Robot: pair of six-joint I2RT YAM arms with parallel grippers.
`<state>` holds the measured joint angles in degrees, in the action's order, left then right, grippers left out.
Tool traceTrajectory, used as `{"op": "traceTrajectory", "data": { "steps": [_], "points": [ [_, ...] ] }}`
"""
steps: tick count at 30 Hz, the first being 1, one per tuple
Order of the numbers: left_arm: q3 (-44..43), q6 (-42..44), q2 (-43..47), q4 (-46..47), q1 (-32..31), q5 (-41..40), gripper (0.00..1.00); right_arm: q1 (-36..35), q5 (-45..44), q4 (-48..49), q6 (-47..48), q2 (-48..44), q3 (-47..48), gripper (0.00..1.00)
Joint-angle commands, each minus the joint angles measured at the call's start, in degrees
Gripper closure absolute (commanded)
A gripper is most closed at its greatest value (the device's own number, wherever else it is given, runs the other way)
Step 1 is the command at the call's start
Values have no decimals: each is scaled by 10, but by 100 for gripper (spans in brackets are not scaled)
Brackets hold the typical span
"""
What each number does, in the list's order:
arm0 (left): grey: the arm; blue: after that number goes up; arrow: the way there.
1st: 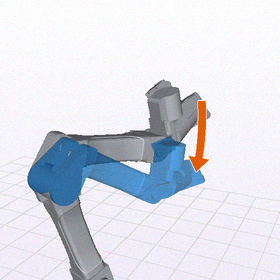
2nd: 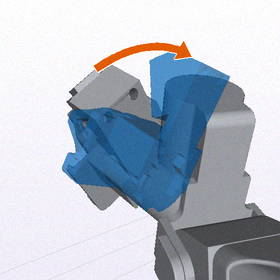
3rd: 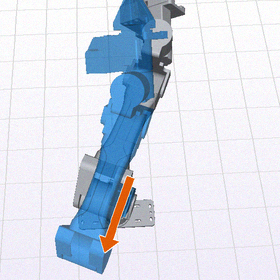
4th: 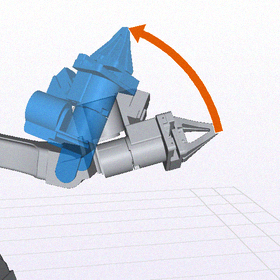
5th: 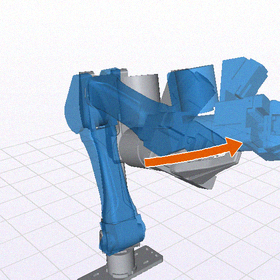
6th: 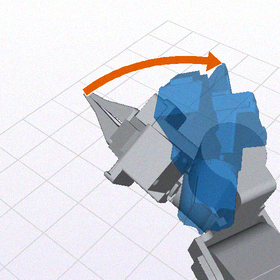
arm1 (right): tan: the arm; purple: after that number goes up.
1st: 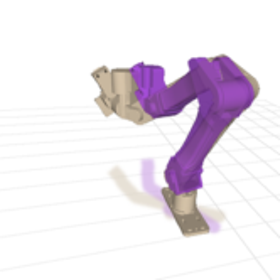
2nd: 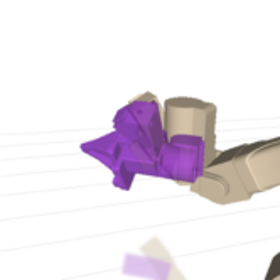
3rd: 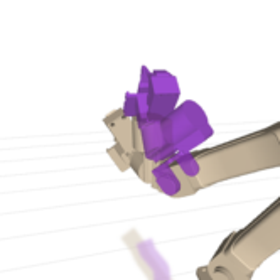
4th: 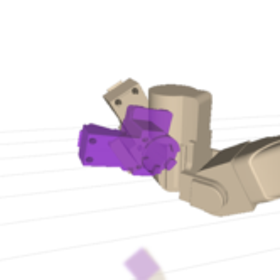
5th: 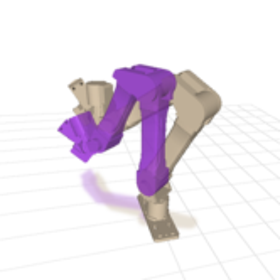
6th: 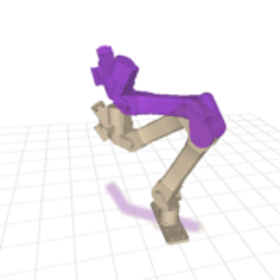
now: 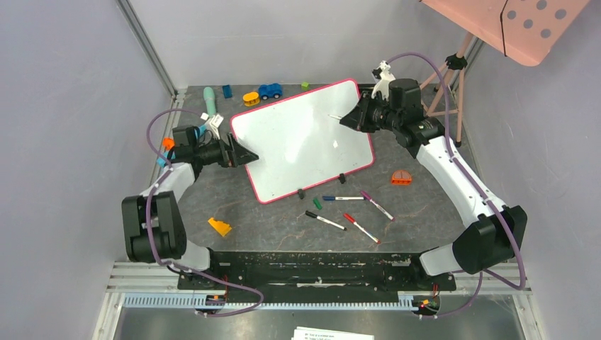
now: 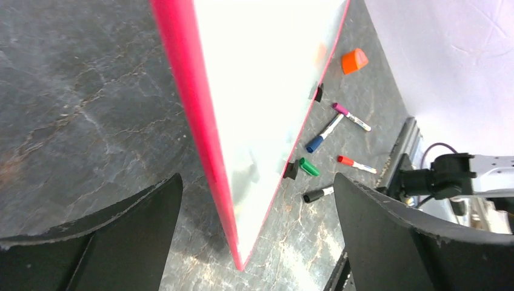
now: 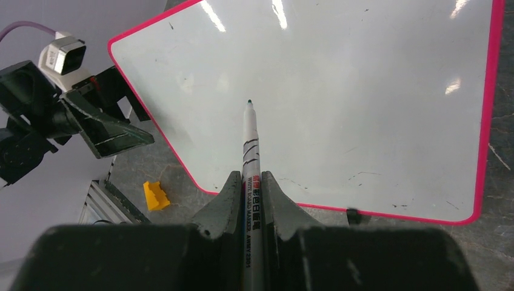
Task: Write a sentence on the whiteboard
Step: Move the whiteboard to the center of the board, then write a sentence on the whiteboard.
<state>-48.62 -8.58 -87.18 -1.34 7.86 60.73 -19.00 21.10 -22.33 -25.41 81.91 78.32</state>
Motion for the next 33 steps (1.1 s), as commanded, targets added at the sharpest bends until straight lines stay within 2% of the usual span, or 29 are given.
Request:
{"op": "traceTrajectory", "data": {
  "steps": [1,4,13,17,23,26,33],
  "points": [
    [32,-28,80,38,16,-50,0,-4,1,33,-9,-19,-5,100],
    [46,-40,118,21,34,-79,0,-5,2,33,-8,-15,-3,100],
    [69,-42,298,-106,52,-278,0,-10,6,31,-8,-9,6,100],
    [46,-76,308,-153,53,-317,0,-18,1,26,-5,-13,7,100],
    [29,-152,331,-170,54,-397,0,-27,-16,15,1,-26,5,100],
    [47,-194,342,-153,57,-440,0,-30,-29,6,7,-34,13,100],
    [79,-230,329,-89,61,-426,0,-31,-38,5,10,-56,-4,100]
  ]
}}
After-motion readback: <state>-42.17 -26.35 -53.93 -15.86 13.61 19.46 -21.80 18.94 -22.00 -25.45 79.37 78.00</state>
